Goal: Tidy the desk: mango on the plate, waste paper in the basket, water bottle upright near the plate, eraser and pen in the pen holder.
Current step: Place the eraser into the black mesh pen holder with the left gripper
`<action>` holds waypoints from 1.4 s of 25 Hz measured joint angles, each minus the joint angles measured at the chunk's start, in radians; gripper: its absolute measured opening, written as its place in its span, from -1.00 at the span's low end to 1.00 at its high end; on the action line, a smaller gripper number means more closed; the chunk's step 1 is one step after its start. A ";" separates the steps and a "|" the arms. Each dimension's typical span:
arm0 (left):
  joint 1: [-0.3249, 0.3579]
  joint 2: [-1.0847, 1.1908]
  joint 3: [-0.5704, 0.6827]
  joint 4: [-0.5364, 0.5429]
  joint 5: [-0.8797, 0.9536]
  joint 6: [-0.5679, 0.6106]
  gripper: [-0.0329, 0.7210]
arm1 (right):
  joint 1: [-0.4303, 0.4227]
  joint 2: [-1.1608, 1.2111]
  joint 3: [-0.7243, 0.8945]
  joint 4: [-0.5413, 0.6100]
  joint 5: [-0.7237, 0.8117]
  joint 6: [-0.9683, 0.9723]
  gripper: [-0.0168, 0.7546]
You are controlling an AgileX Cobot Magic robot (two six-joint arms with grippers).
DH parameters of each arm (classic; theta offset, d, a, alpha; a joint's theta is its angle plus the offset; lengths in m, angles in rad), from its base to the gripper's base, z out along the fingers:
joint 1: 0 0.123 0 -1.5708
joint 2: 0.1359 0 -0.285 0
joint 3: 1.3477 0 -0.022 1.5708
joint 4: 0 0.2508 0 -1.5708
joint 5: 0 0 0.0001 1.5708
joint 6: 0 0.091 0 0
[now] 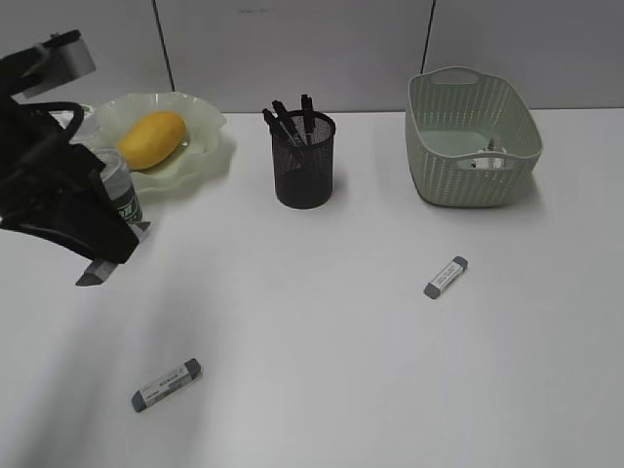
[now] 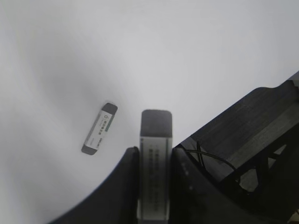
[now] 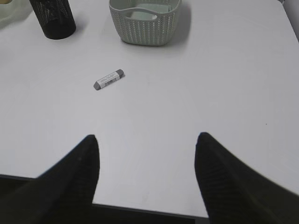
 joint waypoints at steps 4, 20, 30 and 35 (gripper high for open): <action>-0.002 -0.001 0.000 0.038 0.006 -0.002 -0.51 | 0.000 0.000 0.000 0.000 0.000 0.000 0.36; -0.157 0.024 -0.020 0.072 -0.734 -0.129 -0.51 | 0.000 0.000 0.000 0.000 0.000 0.000 0.36; -0.223 0.338 -0.317 0.062 -0.996 -0.129 -0.51 | 0.000 0.000 0.000 0.000 -0.001 0.000 0.36; -0.246 0.510 -0.436 0.066 -1.101 -0.129 -0.51 | 0.000 0.000 0.000 0.000 -0.001 0.000 0.36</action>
